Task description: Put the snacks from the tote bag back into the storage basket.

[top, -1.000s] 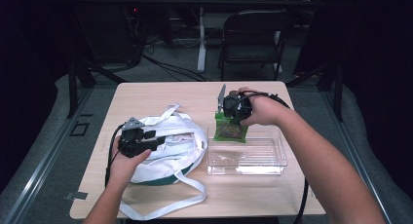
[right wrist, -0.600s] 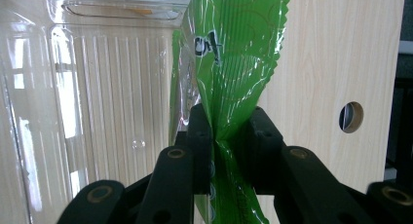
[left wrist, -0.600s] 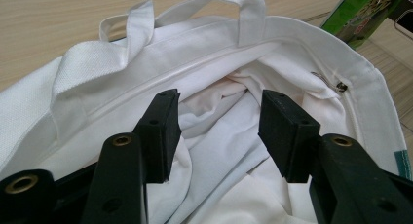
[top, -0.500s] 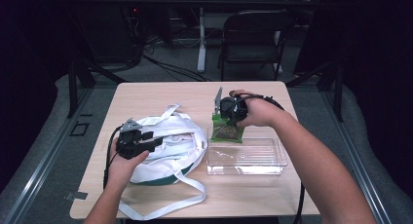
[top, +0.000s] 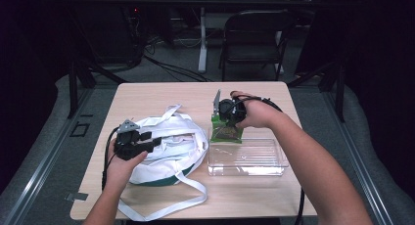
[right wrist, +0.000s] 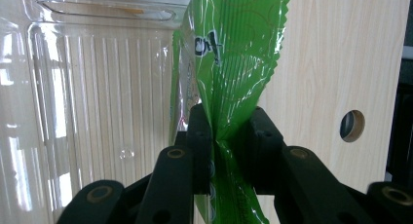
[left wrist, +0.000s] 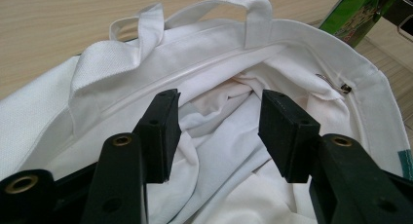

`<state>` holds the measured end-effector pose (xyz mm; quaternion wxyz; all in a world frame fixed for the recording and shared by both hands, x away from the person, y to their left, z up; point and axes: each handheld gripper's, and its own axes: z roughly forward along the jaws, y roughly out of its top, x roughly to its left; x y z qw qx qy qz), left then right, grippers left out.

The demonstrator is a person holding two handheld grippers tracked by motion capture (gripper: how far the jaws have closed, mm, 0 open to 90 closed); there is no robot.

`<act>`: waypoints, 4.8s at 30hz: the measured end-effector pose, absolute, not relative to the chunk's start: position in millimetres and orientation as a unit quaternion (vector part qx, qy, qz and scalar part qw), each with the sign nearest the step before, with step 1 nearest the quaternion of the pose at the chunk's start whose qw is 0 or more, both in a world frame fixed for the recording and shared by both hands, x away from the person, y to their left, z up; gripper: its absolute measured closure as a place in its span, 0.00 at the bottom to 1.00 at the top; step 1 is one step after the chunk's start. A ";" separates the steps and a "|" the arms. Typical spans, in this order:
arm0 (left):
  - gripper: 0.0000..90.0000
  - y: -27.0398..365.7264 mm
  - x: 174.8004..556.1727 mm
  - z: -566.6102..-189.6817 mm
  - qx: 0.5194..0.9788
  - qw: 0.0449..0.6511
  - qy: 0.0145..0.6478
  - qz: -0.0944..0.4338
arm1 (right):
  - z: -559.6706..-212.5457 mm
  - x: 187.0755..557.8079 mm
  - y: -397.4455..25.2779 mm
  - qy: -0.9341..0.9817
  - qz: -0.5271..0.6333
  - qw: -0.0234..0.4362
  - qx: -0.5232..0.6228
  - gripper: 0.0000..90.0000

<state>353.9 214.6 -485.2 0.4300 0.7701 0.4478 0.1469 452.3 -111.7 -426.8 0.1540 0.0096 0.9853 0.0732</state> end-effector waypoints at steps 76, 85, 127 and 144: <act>0.56 218.8 354.5 -484.1 0.762 0.435 0.456 0.150 | -417.8 454.3 -119.9 0.970 0.140 0.196 0.041 0.49; 0.55 218.5 354.4 -484.1 0.762 0.434 0.456 0.151 | -411.9 453.0 -122.2 0.966 0.155 0.199 0.051 0.49; 0.55 219.4 351.2 -483.8 0.761 0.434 0.456 0.155 | -370.1 430.7 -157.1 0.859 0.350 0.233 0.291 0.46; 0.55 222.2 350.4 -483.8 0.758 0.436 0.460 0.154 | -362.1 407.8 -183.6 0.823 0.389 0.260 0.322 0.47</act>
